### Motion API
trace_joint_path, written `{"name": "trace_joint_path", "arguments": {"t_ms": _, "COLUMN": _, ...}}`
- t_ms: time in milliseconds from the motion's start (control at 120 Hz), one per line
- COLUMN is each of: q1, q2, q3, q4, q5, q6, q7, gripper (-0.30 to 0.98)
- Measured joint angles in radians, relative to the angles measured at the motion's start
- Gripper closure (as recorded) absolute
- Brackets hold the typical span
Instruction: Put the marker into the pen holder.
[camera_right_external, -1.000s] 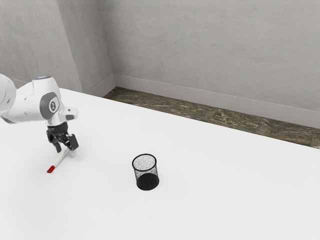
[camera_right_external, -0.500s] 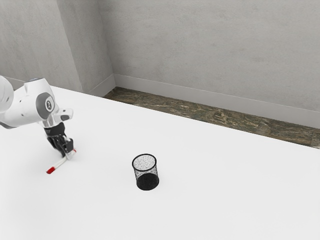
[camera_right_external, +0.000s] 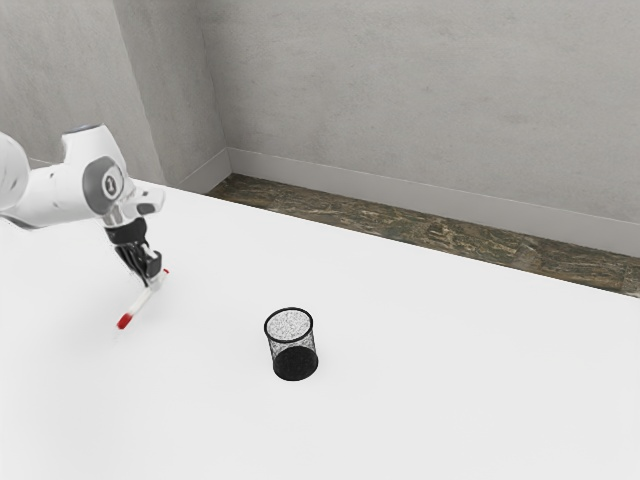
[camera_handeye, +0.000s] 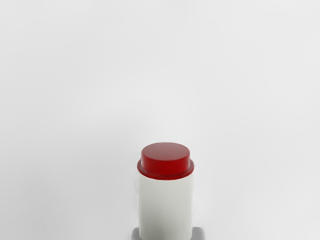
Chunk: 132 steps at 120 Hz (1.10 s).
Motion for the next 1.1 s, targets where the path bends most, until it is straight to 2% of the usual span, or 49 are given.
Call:
{"name": "trace_joint_path", "arguments": {"t_ms": 183, "q1": -0.138, "q2": -0.101, "q3": 0.001, "q4": -0.007, "q5": 0.043, "q6": 0.016, "q7": -0.022, "gripper": 0.79}}
{"name": "trace_joint_path", "arguments": {"t_ms": 283, "q1": -0.241, "q2": -0.122, "q3": 0.004, "q4": -0.008, "q5": 0.055, "q6": 0.069, "q7": -0.046, "gripper": 0.79}}
{"name": "trace_joint_path", "arguments": {"t_ms": 400, "q1": -0.307, "q2": -0.161, "q3": 0.0, "q4": -0.008, "q5": 0.053, "q6": 0.145, "q7": -0.081, "gripper": 0.79}}
{"name": "trace_joint_path", "arguments": {"t_ms": 683, "q1": -0.491, "q2": -0.196, "q3": -0.013, "q4": -0.047, "q5": -0.064, "q6": 0.271, "q7": -0.158, "gripper": 0.79}}
{"name": "trace_joint_path", "arguments": {"t_ms": 892, "q1": -0.512, "q2": -0.226, "q3": -0.037, "q4": -0.142, "q5": -0.13, "q6": 0.33, "q7": -0.203, "gripper": 0.79}}
{"name": "trace_joint_path", "arguments": {"t_ms": 1100, "q1": -0.519, "q2": -0.276, "q3": -0.036, "q4": -0.225, "q5": -0.164, "q6": 0.368, "q7": -0.239, "gripper": 0.77}}
